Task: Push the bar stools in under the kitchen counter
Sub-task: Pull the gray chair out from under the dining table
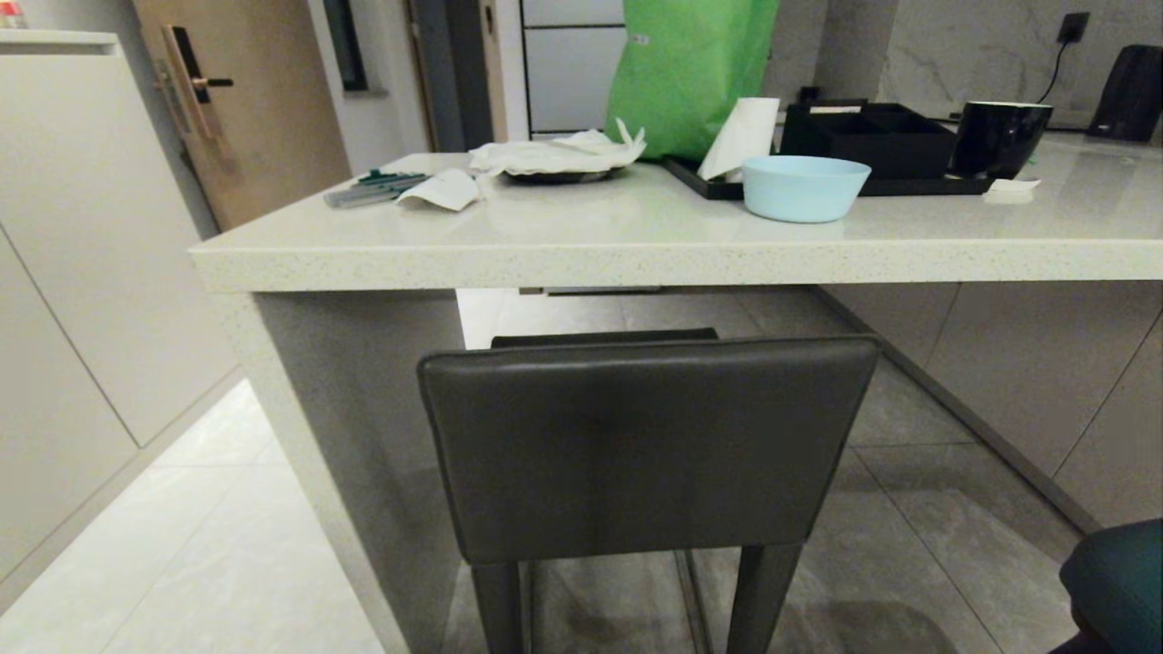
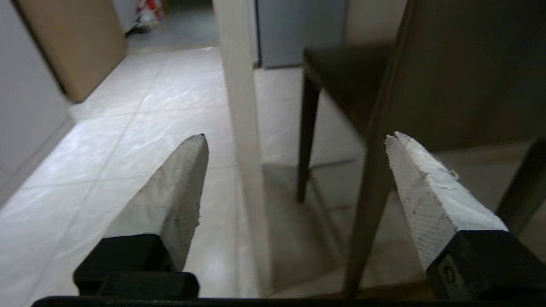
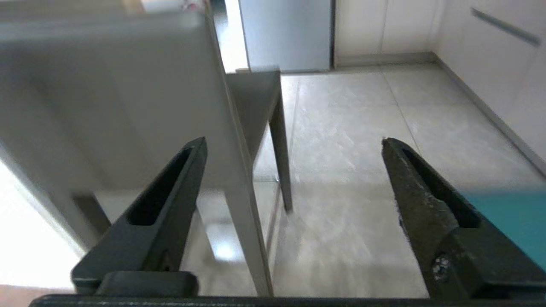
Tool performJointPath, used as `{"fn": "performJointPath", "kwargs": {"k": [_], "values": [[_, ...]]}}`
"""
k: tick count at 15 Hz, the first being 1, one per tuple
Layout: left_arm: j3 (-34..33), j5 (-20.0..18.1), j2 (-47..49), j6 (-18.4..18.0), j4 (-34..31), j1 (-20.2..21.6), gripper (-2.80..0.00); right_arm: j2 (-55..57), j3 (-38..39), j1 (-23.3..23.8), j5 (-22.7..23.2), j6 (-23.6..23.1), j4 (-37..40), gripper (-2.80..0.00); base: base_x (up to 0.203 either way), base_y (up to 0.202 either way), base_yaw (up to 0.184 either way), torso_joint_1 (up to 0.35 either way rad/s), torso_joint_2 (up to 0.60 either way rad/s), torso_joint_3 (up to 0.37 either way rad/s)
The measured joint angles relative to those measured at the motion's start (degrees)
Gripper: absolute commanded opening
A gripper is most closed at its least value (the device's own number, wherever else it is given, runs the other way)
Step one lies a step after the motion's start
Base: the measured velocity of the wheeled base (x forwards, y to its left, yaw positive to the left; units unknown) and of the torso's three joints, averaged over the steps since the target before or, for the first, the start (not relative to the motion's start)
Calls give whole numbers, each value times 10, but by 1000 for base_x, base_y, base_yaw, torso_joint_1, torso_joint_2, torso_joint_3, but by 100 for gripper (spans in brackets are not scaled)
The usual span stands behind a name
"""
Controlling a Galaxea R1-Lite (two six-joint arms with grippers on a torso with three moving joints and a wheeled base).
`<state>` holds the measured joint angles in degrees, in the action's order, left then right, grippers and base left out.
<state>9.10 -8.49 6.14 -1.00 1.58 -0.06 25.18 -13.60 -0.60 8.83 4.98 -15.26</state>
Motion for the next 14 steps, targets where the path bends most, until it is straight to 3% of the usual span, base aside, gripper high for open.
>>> {"fn": "performJointPath", "kwargs": {"k": [2,5,8,11,13,14], "values": [[29,-26,99,25,52,-14,0,93,-10,-2,26,3,-82,0,0,0,0,0,0,0],[48,-95,257,69,154,-66,0,182,-15,-4,126,3,-134,0,0,0,0,0,0,0],[41,-249,382,91,268,-94,0,239,-10,-3,245,-41,-142,0,0,0,0,0,0,0],[17,-374,524,85,399,-41,0,312,8,0,321,-55,-208,0,0,0,0,0,0,0],[-3,-461,628,77,519,14,0,366,24,2,362,-58,-284,0,0,0,0,0,0,0],[-12,-504,686,74,596,37,0,395,28,6,405,-58,-328,0,0,0,0,0,0,0]]}}
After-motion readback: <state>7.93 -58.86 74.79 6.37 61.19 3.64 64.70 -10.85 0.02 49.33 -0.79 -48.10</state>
